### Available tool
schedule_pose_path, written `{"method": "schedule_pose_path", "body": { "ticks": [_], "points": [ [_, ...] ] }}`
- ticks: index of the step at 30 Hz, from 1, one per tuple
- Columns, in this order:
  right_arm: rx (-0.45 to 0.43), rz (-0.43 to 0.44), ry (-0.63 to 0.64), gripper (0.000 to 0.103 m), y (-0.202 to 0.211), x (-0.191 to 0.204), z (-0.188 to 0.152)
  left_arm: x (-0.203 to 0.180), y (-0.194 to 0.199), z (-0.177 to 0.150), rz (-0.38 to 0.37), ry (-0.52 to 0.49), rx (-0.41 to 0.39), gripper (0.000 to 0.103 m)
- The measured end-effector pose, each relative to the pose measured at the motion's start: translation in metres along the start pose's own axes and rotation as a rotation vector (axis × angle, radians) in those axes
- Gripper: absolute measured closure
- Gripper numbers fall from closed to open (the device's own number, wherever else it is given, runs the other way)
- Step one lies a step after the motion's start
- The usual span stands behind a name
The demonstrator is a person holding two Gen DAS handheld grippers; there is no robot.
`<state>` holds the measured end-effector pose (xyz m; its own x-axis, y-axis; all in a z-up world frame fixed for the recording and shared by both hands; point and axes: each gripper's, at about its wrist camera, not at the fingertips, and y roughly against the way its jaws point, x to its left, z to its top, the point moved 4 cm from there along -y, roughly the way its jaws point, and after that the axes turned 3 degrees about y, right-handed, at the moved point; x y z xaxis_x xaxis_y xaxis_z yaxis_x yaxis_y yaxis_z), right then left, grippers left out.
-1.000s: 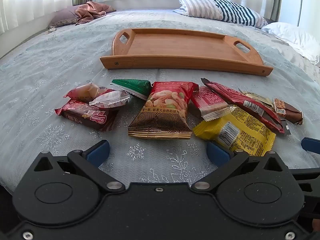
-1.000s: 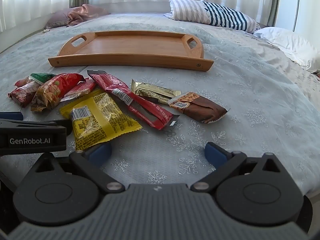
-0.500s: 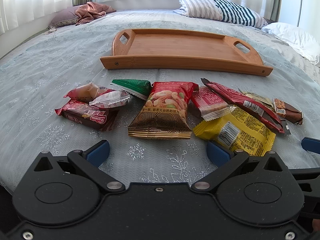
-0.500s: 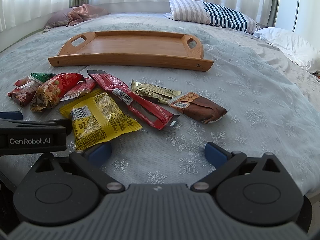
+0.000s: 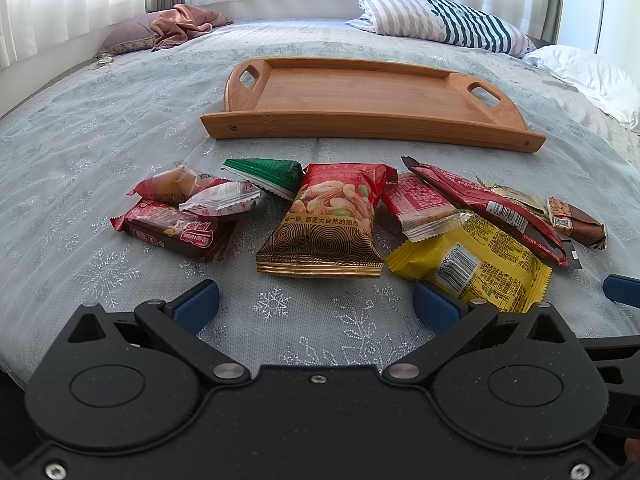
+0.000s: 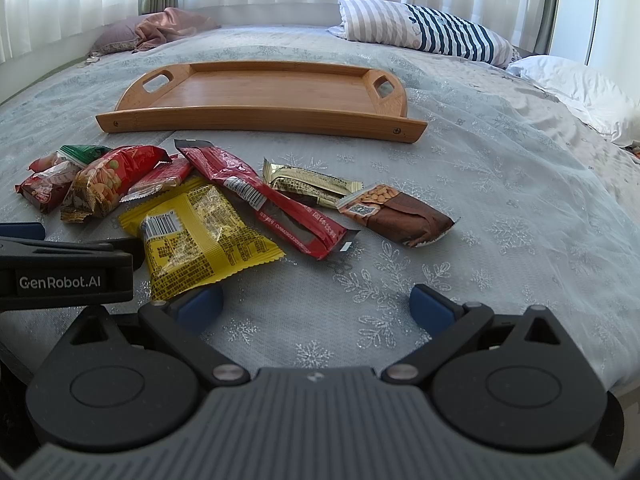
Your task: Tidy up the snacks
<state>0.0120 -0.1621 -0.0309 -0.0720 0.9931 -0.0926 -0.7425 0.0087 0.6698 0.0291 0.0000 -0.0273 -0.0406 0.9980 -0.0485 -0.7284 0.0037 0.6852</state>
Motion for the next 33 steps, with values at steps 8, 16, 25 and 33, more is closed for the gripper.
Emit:
{"method": "schedule_pose_path", "body": {
  "ticks": [8,16,25,33],
  "points": [
    [0.0,-0.001,0.0,0.0,0.0,0.0,0.0,0.0,0.0,0.0,0.0,0.0,-0.001,0.0],
    [-0.004,-0.001,0.006,0.0,0.001,-0.001,0.0,0.0,0.0,0.0,0.002,-0.002,-0.004,0.0],
    [-0.04,0.009,0.023,0.0,0.001,-0.002,-0.004,0.006,0.002,0.0,-0.019,-0.011,-0.018,0.0],
    [-0.113,0.014,0.01,0.0,0.003,-0.004,-0.01,0.004,0.003,-0.002,-0.031,-0.035,-0.049,0.0]
  ]
}}
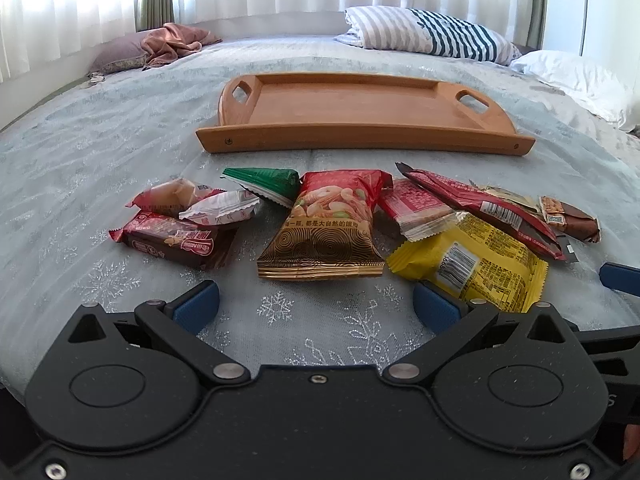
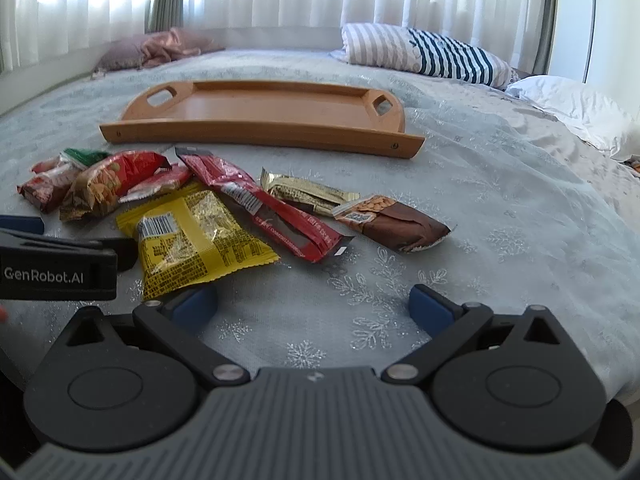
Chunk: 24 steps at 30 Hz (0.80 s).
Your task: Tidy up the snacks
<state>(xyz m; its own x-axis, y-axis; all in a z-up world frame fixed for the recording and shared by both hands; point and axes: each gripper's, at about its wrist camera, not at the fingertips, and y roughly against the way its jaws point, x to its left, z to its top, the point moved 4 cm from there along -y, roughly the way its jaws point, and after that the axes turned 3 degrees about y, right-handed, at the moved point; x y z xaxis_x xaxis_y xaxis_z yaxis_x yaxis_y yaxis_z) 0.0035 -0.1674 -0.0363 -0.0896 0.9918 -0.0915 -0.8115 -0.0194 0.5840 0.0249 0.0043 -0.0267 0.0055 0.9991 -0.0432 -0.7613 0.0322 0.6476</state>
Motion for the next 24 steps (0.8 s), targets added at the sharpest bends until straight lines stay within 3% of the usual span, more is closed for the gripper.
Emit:
{"method": "schedule_pose_path", "body": {
  "ticks": [4,8,11,13,15,19,24],
  "points": [
    [-0.018,0.067,-0.023,0.0,0.009,-0.012,0.003,0.005,0.008,0.008,-0.023,0.026,0.009,0.006],
    [-0.076,0.069,-0.047,0.001,0.022,-0.025,0.009,0.008,0.026,0.017,-0.051,0.024,-0.056,0.012],
    [-0.124,0.032,-0.025,0.003,0.027,-0.034,0.018,0.007,0.037,0.028,-0.045,-0.002,-0.117,0.031],
    [-0.138,-0.005,-0.007,0.011,0.024,-0.04,0.024,0.006,0.04,0.035,-0.046,-0.002,-0.14,0.05],
    [-0.13,-0.04,0.011,0.017,0.016,-0.046,0.027,0.006,0.037,0.04,-0.051,0.003,-0.14,0.055],
    [-0.103,-0.092,0.031,0.028,0.0,-0.055,0.03,0.006,0.026,0.043,-0.053,0.002,-0.109,0.058],
    [-0.086,-0.085,0.036,0.029,-0.015,-0.061,0.03,0.007,0.01,0.039,-0.096,0.027,-0.054,0.055]
  ]
}}
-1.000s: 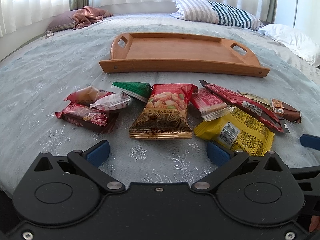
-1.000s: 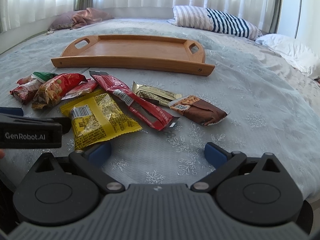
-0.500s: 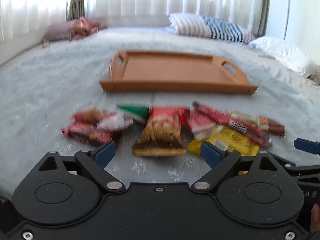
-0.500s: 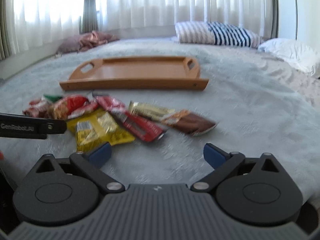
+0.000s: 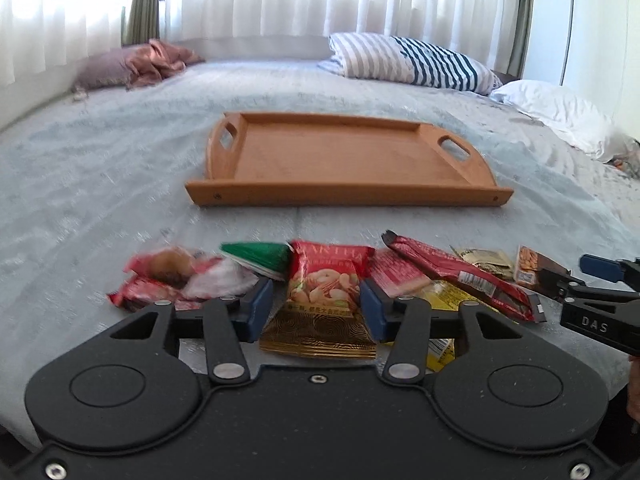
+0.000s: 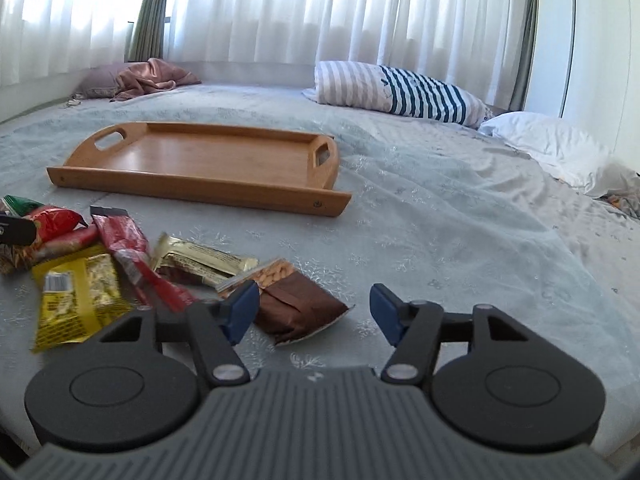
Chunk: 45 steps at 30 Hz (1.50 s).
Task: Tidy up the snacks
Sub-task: 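Grasp the red MARTH nut bag with the left tool while the right tool grasps the brown chocolate bar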
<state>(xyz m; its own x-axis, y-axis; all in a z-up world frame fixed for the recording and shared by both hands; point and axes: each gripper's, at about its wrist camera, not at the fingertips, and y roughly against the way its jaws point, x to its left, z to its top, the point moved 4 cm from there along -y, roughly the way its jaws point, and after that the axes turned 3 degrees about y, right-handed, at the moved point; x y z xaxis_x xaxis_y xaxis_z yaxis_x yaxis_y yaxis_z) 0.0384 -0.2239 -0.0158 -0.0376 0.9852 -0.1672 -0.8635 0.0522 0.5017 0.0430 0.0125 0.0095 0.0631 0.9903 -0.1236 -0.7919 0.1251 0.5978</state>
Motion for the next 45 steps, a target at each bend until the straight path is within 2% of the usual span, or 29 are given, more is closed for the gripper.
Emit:
{"method": "schedule_pose_path", "body": {
  "ticks": [3,6,11,12,14,15,22,27,29,30,31,32,35,38,40,42,45],
  "points": [
    [-0.011,0.028,0.023,0.028,-0.003,0.001,0.001,0.001,-0.008,-0.004,-0.012,0.024,0.026,0.053],
    [0.0,0.073,0.019,0.022,-0.01,0.003,0.0,0.001,-0.016,-0.004,-0.009,0.036,0.044,0.051],
    [0.023,0.096,0.011,0.022,-0.023,0.004,0.0,0.0,-0.021,-0.004,-0.006,0.038,0.047,0.051],
    [0.026,0.1,0.002,0.023,-0.025,0.003,0.001,0.0,-0.022,-0.004,-0.003,0.04,0.051,0.052],
    [0.037,0.117,-0.026,0.037,-0.025,0.001,0.001,-0.002,-0.023,-0.003,0.006,0.04,0.059,0.054],
    [0.045,0.123,-0.045,0.049,-0.025,0.001,0.002,-0.003,-0.021,-0.002,0.008,0.037,0.055,0.055],
    [0.032,0.144,-0.031,0.051,-0.012,0.003,0.01,-0.009,-0.003,0.013,0.002,0.032,0.0,0.057],
    [0.003,0.154,-0.054,0.051,-0.004,0.001,0.028,-0.011,0.002,0.032,-0.006,0.026,-0.03,0.061],
    [-0.003,0.159,-0.07,0.051,-0.005,-0.001,0.039,-0.013,0.001,0.041,-0.009,0.014,-0.037,0.064],
    [-0.008,0.157,-0.069,0.051,-0.005,-0.002,0.043,-0.015,0.001,0.046,-0.014,0.007,-0.043,0.074],
    [-0.017,0.149,-0.063,0.051,-0.006,-0.002,0.048,-0.015,0.0,0.05,-0.019,0.001,-0.049,0.1],
    [-0.025,0.141,-0.055,0.051,-0.006,-0.001,0.053,-0.016,-0.002,0.054,-0.015,0.001,-0.045,0.101],
    [-0.036,0.133,-0.039,0.051,-0.008,0.001,0.062,-0.016,-0.007,0.064,-0.026,0.013,-0.027,0.099],
    [-0.03,0.139,-0.039,0.05,-0.007,0.002,0.061,-0.016,-0.005,0.064,-0.035,-0.003,-0.03,0.091],
    [-0.026,0.145,-0.038,0.052,-0.006,0.003,0.057,-0.016,-0.004,0.057,-0.03,-0.023,-0.022,0.072],
    [-0.018,0.153,-0.044,0.052,-0.005,0.004,0.053,-0.015,-0.004,0.049,-0.031,-0.024,-0.008,0.062],
    [0.002,0.158,-0.047,0.052,-0.007,0.005,0.047,-0.008,-0.01,0.036,-0.036,0.004,0.04,0.062]
  ]
}}
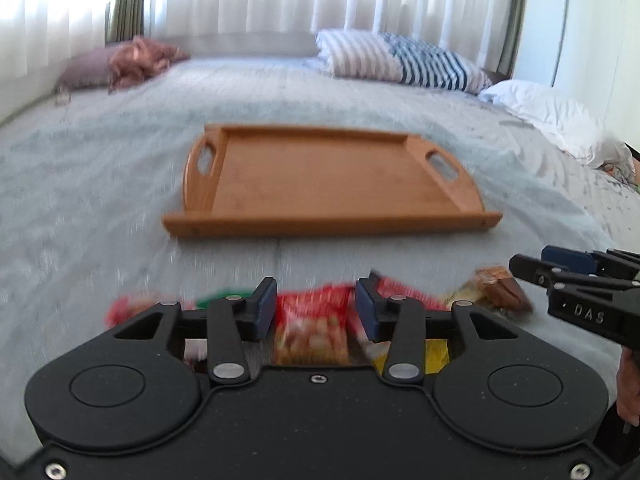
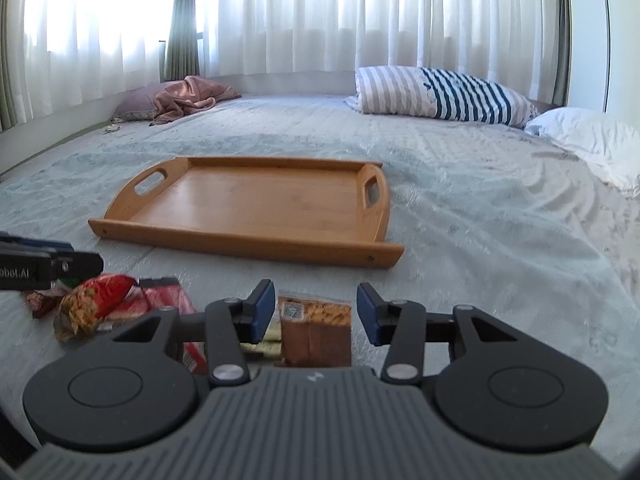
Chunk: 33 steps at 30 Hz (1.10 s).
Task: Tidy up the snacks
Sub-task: 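Grasp the red MARTH nut bag with the left tool while the right tool grasps the brown chocolate bar, then lift both held snacks and carry them over the wooden tray with both tools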
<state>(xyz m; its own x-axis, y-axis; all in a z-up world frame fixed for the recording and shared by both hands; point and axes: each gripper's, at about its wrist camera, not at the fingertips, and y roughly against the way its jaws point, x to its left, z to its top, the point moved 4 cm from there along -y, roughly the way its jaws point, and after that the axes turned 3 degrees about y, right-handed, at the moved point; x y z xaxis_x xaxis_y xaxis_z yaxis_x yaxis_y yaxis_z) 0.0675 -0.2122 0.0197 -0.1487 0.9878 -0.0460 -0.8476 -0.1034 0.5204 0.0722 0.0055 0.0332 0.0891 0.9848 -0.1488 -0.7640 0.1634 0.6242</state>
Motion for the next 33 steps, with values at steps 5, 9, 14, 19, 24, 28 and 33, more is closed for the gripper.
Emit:
{"method": "schedule_pose_path", "body": {
  "ticks": [5,9,14,19,24,28,33],
  "points": [
    [0.021,-0.014,0.004,0.052,-0.003,-0.003,-0.009,0.012,-0.011,-0.015,-0.007,0.057,0.061,0.057],
    [0.055,-0.027,-0.006,0.051,-0.01,-0.007,-0.017,0.014,-0.018,-0.019,-0.01,0.066,0.078,0.053],
    [0.086,-0.018,0.003,0.045,-0.017,-0.002,-0.027,0.017,-0.027,-0.02,-0.048,0.122,0.105,0.051],
    [0.09,-0.023,0.035,0.037,-0.021,0.003,-0.029,0.02,-0.03,-0.019,-0.066,0.156,0.106,0.051],
    [0.102,-0.013,0.009,0.037,-0.028,0.0,-0.029,0.024,-0.031,-0.017,-0.098,0.193,0.107,0.046],
    [0.108,0.02,-0.018,0.035,-0.033,-0.004,-0.03,0.028,-0.033,-0.016,-0.132,0.22,0.106,0.039],
    [0.106,0.041,-0.036,0.035,-0.035,-0.005,-0.031,0.028,-0.034,-0.016,-0.16,0.237,0.105,0.043]
  ]
}}
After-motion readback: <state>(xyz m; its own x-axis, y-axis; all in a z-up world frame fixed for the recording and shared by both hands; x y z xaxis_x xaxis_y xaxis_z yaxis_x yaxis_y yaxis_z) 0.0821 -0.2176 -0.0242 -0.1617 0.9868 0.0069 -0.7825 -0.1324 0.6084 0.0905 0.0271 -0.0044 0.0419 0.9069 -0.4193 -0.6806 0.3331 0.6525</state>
